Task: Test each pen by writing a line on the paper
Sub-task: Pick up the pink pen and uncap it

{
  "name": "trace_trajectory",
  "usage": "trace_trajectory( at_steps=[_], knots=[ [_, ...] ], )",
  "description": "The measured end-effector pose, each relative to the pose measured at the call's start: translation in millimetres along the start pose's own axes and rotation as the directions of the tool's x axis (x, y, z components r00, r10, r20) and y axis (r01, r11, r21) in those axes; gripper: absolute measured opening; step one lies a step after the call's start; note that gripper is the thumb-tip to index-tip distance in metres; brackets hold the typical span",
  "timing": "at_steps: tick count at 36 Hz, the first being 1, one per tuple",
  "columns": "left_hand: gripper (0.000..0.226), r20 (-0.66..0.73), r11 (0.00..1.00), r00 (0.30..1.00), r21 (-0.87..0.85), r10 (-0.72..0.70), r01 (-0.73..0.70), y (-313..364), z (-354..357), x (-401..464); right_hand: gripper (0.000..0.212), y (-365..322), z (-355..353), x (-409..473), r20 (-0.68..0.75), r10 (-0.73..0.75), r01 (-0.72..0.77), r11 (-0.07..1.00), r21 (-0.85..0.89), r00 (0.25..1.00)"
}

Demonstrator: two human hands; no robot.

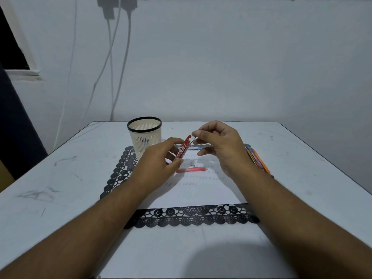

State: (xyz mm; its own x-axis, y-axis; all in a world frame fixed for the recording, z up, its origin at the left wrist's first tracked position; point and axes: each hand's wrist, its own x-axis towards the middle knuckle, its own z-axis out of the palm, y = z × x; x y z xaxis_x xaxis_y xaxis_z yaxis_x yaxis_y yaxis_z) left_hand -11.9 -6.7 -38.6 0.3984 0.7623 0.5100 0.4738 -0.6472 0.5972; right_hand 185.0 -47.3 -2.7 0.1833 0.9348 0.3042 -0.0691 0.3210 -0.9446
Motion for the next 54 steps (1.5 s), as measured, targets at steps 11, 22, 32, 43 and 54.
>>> trace_trajectory(
  at_steps=[11,22,32,43,54],
  knots=[
    [0.048,0.01,1.0,1.0,0.012,0.001,-0.001,0.6,0.8,-0.8,0.008,-1.7,-0.2,-0.7,0.01,-0.034,0.034,0.999,0.032,0.999],
    [0.049,0.001,0.999,0.999,-0.014,-0.033,0.033,-1.1,1.8,-0.4,0.011,2.7,-0.7,-1.4,-0.03,-0.044,0.044,0.999,0.008,0.999],
    [0.049,0.005,0.999,0.999,-0.018,-0.038,0.038,1.0,1.4,-0.7,0.012,1.7,0.1,-2.6,-0.015,-0.07,0.069,0.997,-0.036,0.997],
    [0.047,0.026,1.0,1.0,0.021,-0.013,0.013,4.8,1.8,-0.9,0.01,1.9,0.2,-2.2,-0.014,-0.096,0.095,0.991,-0.091,0.995],
    [0.05,0.022,1.0,1.0,-0.001,-0.008,0.008,5.8,2.0,-2.8,0.009,2.8,0.3,-1.8,-0.044,-0.121,0.115,0.986,-0.121,0.992]
  ],
)
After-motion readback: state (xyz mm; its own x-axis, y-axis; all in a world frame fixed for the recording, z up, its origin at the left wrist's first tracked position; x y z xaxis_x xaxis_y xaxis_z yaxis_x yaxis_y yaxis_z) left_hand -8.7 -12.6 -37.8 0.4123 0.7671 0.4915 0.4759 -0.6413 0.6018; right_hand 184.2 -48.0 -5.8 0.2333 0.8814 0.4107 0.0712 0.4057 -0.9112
